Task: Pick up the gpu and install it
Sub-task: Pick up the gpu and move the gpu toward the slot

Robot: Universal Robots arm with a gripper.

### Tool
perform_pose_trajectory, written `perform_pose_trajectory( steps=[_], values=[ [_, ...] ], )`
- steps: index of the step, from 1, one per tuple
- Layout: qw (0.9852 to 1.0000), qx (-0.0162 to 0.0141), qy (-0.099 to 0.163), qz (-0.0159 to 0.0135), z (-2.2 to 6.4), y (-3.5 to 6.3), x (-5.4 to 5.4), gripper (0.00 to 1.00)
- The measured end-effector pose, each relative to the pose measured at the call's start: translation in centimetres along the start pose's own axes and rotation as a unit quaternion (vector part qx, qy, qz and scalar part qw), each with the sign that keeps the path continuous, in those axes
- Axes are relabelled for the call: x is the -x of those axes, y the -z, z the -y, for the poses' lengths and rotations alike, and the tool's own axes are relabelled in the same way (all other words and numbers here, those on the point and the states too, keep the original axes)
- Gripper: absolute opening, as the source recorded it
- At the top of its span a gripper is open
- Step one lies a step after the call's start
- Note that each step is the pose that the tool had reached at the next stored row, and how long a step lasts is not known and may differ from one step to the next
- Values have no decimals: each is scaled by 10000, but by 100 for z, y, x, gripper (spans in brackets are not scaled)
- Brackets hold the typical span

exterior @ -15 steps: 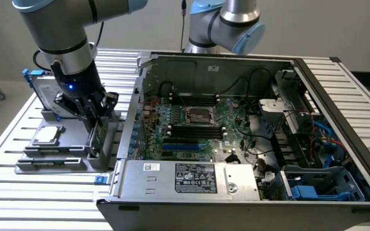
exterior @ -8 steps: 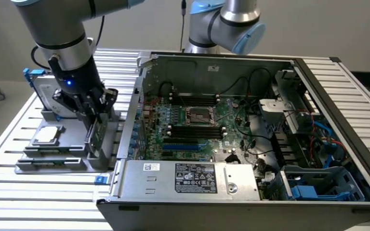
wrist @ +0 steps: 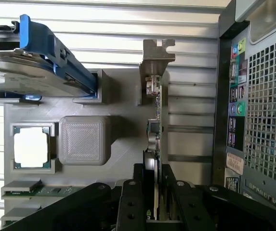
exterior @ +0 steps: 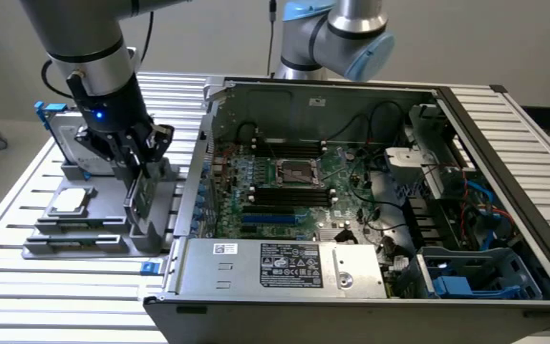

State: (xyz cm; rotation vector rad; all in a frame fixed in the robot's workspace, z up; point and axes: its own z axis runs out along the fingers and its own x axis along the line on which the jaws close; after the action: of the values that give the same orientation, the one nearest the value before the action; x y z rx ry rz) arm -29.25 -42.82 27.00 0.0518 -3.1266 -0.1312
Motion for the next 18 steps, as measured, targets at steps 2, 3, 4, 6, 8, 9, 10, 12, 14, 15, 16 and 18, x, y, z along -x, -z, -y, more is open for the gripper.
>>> perform_pose_trajectory(
  steps=[2, 3, 4, 6, 8, 9, 10, 12, 14, 15, 16, 18],
  values=[
    [10000, 13, 0, 0, -5, 57, -1, 27],
    [10000, 19, 0, 0, -8, 90, -1, 27],
    [10000, 26, -1, 1, -14, 164, -2, 27],
    [10000, 30, -2, 1, -21, 253, -3, 27],
    [10000, 30, -3, 1, -29, 343, -4, 27],
    [10000, 30, -7, 1, -32, 387, -4, 27],
    [10000, 30, -11, 1, -36, 433, -5, 27],
    [10000, 30, -16, 2, -41, 522, -5, 27],
    [10000, 30, -19, 3, -47, 614, -2, 27],
    [10000, 30, -20, 2, -49, 659, 3, 27],
    [10000, 30, -22, 3, -52, 704, 13, 27],
    [10000, 30, -22, 1, -53, 797, 50, 27]
  ],
)
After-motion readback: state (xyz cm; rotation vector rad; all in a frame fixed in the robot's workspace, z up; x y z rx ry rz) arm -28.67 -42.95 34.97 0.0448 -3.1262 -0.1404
